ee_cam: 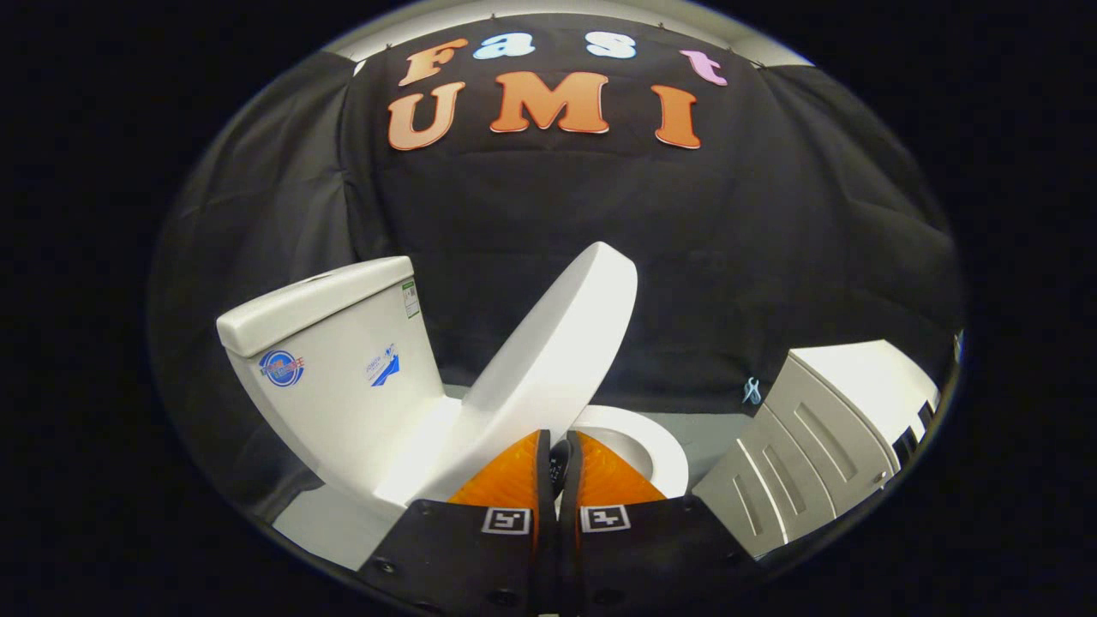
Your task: Open the toilet lid.
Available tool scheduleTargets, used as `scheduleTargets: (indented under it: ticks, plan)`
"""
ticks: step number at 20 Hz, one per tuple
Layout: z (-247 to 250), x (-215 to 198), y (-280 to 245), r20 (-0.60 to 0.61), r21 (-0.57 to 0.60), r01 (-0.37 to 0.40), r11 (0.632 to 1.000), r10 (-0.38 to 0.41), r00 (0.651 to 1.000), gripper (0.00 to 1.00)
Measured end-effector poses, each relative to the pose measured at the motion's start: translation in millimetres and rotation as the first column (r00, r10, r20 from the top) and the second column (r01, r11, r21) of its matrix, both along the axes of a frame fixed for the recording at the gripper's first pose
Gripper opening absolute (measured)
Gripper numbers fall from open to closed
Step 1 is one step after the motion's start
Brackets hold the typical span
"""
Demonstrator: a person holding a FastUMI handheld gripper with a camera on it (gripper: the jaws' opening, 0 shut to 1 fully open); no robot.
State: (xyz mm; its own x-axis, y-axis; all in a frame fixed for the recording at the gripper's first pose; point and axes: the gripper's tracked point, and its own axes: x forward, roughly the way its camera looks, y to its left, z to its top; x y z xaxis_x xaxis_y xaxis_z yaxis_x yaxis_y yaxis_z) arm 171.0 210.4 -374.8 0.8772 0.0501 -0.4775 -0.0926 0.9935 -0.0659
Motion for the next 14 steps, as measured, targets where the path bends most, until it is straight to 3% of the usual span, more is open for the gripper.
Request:
scheduleTargets:
  ticks: [14]
  plan:
    - [38.8,7.6,90.8,0.067,-0.106,-0.079,0.991,0.087,0.994,0.08]
